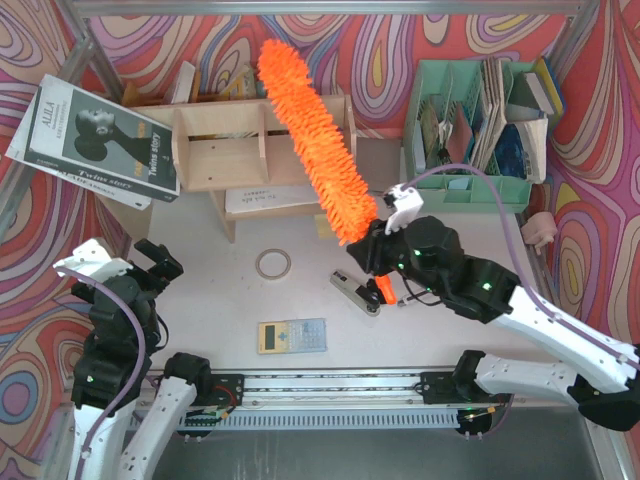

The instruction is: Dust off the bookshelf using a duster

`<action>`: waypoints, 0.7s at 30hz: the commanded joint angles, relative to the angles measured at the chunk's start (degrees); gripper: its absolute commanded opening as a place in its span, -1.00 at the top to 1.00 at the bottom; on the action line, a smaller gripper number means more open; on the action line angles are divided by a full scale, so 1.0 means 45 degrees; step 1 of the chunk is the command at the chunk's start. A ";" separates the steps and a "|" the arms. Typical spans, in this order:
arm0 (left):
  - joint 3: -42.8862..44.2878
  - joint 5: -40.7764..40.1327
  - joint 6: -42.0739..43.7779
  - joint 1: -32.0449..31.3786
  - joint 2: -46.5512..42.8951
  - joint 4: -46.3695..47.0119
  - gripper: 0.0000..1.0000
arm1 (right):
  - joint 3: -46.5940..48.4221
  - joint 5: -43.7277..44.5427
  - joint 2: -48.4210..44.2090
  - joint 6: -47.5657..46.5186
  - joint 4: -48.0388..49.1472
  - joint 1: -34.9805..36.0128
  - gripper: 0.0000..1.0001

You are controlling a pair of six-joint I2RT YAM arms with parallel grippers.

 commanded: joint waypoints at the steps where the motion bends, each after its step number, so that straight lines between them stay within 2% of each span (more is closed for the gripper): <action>1: -0.0141 -0.0060 -0.0050 0.0077 -0.0122 -0.0023 -0.97 | 0.0175 -0.1992 0.0708 -0.0168 0.1677 0.0104 1.00; 7: -0.0124 -0.0009 -0.0050 0.0084 -0.0114 -0.0018 -0.97 | 0.0180 -0.1831 0.1416 -0.0642 0.1730 0.1093 1.00; 13: -0.0156 -0.0008 -0.0050 0.0070 -0.0169 -0.0021 -0.97 | 0.0146 -0.0249 0.1970 -0.1438 0.1394 0.3270 1.00; 18: -0.0151 -0.0002 -0.0050 0.0067 -0.0214 -0.0023 -0.97 | 0.0185 0.0247 0.2155 -0.1572 0.0977 0.3619 1.00; 21: -0.0149 0.0012 -0.0050 0.0077 -0.0222 -0.0006 -0.97 | 0.0214 0.0769 0.1600 -0.1834 0.1658 0.3612 1.00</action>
